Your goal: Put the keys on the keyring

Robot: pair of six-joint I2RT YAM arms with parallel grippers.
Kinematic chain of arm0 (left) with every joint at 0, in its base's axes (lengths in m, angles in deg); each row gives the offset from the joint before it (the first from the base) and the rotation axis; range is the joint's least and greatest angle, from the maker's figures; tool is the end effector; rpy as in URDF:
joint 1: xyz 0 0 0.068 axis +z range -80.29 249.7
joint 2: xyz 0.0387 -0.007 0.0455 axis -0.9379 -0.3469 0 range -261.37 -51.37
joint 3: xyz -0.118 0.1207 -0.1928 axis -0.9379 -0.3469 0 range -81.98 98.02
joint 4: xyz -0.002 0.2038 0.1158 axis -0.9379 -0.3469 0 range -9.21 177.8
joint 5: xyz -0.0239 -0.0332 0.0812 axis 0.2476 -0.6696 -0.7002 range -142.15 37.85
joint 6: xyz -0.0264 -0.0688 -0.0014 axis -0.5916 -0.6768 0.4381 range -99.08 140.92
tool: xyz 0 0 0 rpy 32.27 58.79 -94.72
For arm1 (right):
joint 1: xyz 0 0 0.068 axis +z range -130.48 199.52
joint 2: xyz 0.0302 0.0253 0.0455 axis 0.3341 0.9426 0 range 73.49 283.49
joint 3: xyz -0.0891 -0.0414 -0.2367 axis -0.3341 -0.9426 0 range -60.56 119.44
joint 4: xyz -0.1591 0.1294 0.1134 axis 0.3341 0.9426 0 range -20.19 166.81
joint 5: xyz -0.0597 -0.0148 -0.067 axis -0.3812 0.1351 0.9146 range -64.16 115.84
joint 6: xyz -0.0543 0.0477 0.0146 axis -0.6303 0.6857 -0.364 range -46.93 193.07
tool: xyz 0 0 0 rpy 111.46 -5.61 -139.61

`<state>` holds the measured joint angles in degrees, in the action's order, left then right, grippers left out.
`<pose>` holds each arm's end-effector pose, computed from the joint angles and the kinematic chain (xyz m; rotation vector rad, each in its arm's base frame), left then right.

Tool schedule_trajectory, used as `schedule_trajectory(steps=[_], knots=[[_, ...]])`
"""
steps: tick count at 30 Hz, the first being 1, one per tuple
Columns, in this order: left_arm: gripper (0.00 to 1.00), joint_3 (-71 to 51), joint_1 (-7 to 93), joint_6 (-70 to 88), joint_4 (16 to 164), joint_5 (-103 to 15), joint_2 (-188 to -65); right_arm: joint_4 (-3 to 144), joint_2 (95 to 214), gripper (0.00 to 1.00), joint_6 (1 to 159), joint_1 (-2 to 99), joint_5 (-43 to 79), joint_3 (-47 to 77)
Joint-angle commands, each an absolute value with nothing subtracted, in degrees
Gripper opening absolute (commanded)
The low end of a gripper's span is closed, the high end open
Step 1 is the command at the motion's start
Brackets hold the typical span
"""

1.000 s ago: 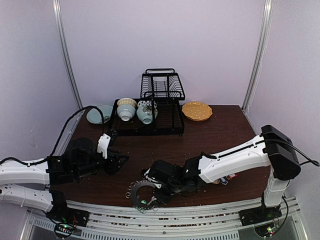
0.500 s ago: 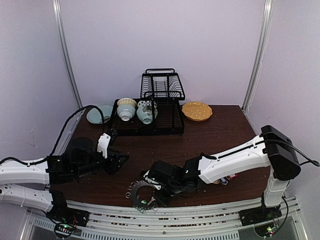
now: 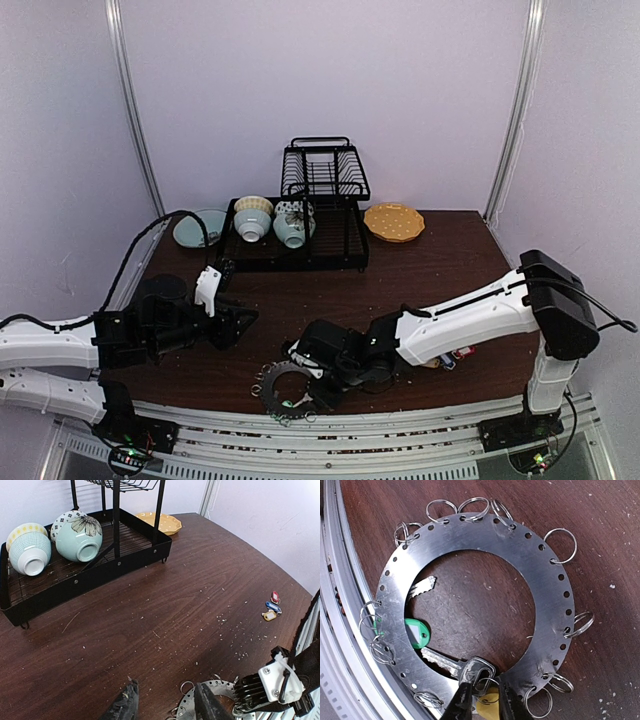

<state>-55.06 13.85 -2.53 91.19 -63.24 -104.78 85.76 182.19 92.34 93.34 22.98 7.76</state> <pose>0.1313 -0.1726 0.2164 0.4418 1.9871 -0.7047 0.1022 0.3635 0.1404 -1.2560 2.3915 0.6394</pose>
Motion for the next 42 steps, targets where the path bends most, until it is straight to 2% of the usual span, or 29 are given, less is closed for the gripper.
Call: schedule_trajectory(steps=[1,7,23,30,36,42], knots=[[0.41,-53.41,13.98,-1.52,93.88,-62.51,-104.53,85.01,181.69,0.21,91.79,92.08,20.20,7.54],[0.41,-53.33,13.97,-1.49,93.81,-62.37,-104.52,76.03,176.12,0.21,95.81,87.50,12.37,2.57],[0.41,-53.35,13.97,-1.50,93.70,-62.52,-104.87,80.36,181.80,0.22,93.94,89.63,13.05,3.62],[0.41,-53.26,13.98,-1.46,93.62,-62.37,-104.84,81.02,181.79,0.15,93.45,89.70,12.88,3.58],[0.41,-53.26,13.98,-1.32,93.45,-62.46,-104.87,80.70,181.23,0.00,93.24,89.72,11.52,3.51],[0.41,-53.17,13.98,-1.07,93.42,-62.80,-104.49,80.26,178.69,0.00,92.80,89.53,11.34,3.69]])
